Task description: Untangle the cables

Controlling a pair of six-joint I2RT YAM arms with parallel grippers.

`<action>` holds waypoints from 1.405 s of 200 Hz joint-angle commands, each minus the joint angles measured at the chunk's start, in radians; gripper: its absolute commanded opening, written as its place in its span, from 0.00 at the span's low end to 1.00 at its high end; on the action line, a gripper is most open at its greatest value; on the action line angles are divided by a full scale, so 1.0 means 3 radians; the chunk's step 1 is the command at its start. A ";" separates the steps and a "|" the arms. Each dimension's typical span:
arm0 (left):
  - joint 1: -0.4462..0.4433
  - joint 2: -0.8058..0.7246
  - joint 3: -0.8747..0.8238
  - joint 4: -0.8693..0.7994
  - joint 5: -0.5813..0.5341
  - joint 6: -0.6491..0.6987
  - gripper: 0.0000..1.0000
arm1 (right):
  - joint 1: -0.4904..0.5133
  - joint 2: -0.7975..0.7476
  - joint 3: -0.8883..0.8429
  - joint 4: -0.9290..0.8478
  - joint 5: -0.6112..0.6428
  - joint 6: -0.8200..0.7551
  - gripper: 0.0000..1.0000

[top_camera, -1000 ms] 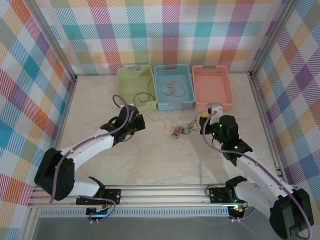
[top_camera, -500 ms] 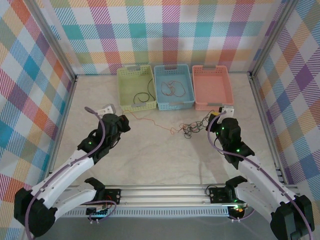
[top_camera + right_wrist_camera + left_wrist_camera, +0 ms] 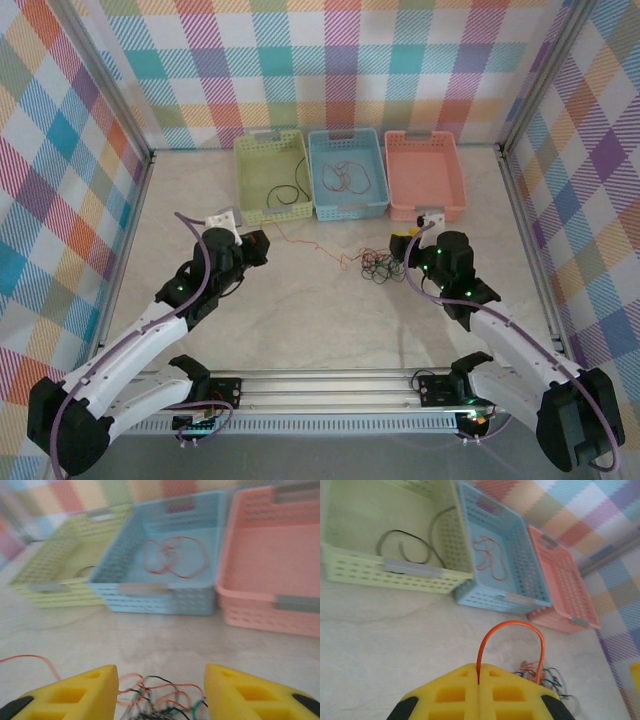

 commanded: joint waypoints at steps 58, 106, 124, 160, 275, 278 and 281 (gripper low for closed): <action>-0.0364 0.0159 0.0112 0.0589 0.1040 0.0419 0.00 | 0.0692 0.0445 0.0092 0.1000 -0.2087 -0.0919 0.62; -0.0584 0.0258 0.0236 0.0589 0.1247 0.0548 0.00 | 0.1025 0.0493 0.0089 0.0966 -0.1869 -0.1375 0.63; -0.0648 0.0296 0.0274 0.0600 0.1355 0.0592 0.00 | 0.1047 0.0508 0.0084 0.0982 -0.1837 -0.1383 0.64; -0.0775 0.0326 0.0332 0.0540 0.1391 0.0712 0.00 | 0.1062 0.0496 0.0007 0.1160 -0.1833 -0.1403 0.64; -0.0835 -0.0204 0.0505 0.0103 0.1069 0.0597 0.00 | 0.1063 0.0666 0.0121 0.0890 -0.1448 -0.1495 0.26; -0.0834 -0.0204 0.0530 0.0092 0.1096 0.0575 0.00 | 0.1064 0.0678 0.0128 0.0881 -0.1448 -0.1494 0.26; -0.0834 -0.0200 0.0558 0.0085 0.1139 0.0551 0.00 | 0.1066 0.0691 0.0135 0.0878 -0.1448 -0.1491 0.26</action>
